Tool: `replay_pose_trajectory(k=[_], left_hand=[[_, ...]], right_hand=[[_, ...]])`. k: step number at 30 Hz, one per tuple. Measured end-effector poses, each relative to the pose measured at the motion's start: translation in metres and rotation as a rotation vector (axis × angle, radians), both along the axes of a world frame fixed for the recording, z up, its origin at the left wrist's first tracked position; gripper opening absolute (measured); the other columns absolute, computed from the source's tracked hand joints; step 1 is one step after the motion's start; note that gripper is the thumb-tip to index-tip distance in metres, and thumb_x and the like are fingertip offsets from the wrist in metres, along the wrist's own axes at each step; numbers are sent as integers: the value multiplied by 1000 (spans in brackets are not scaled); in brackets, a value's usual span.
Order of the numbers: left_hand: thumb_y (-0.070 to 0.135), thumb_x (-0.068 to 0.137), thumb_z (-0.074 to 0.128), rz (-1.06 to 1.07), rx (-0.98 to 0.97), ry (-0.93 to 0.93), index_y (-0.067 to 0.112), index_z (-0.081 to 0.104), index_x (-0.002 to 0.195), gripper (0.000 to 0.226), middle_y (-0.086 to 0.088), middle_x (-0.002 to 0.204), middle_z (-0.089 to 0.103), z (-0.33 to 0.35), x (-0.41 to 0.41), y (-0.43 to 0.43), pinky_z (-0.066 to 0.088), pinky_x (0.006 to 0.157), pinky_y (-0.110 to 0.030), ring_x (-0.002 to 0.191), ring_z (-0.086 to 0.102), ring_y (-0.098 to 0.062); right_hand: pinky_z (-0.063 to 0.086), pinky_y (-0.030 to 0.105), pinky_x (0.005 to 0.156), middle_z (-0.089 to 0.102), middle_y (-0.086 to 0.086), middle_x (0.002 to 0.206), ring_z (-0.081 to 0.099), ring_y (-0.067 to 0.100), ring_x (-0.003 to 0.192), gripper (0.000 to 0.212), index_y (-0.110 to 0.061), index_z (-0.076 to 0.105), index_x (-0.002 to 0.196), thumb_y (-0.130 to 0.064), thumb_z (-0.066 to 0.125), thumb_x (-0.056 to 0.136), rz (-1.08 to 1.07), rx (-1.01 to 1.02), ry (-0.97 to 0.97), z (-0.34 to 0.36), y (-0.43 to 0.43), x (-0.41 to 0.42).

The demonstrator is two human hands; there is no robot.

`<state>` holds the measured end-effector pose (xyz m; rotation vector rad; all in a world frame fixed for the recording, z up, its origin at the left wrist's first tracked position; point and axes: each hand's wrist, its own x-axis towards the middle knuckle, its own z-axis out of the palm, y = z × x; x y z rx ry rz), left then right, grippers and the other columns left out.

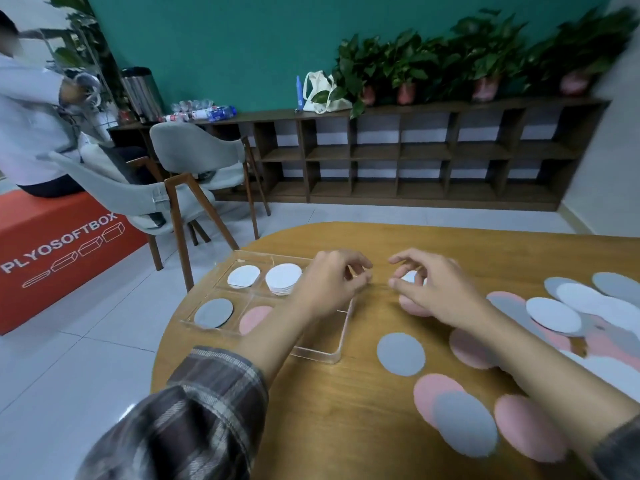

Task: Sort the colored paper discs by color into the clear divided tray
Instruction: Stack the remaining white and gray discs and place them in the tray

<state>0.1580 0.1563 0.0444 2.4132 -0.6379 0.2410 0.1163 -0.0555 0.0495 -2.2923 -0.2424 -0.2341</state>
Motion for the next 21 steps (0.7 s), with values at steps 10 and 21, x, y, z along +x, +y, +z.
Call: replay_pose_trajectory(k=[10, 21], left_hand=[[28, 98, 66, -61, 107, 86, 19, 61, 144, 47, 0, 150, 59, -34, -11, -118, 46, 107, -37, 136, 55, -27], [43, 101, 60, -1, 133, 101, 26, 56, 147, 50, 0, 146, 63, -76, 22, -143, 45, 111, -44, 142, 51, -24]], right_hand=[[41, 14, 64, 71, -16, 92, 55, 5, 69, 28, -37, 69, 107, -21, 77, 86, -180, 14, 12, -37, -118, -57], [52, 27, 70, 69, -17, 90, 57, 12, 78, 28, -32, 69, 117, -18, 72, 92, -236, 141, -50, -62, -139, -70]])
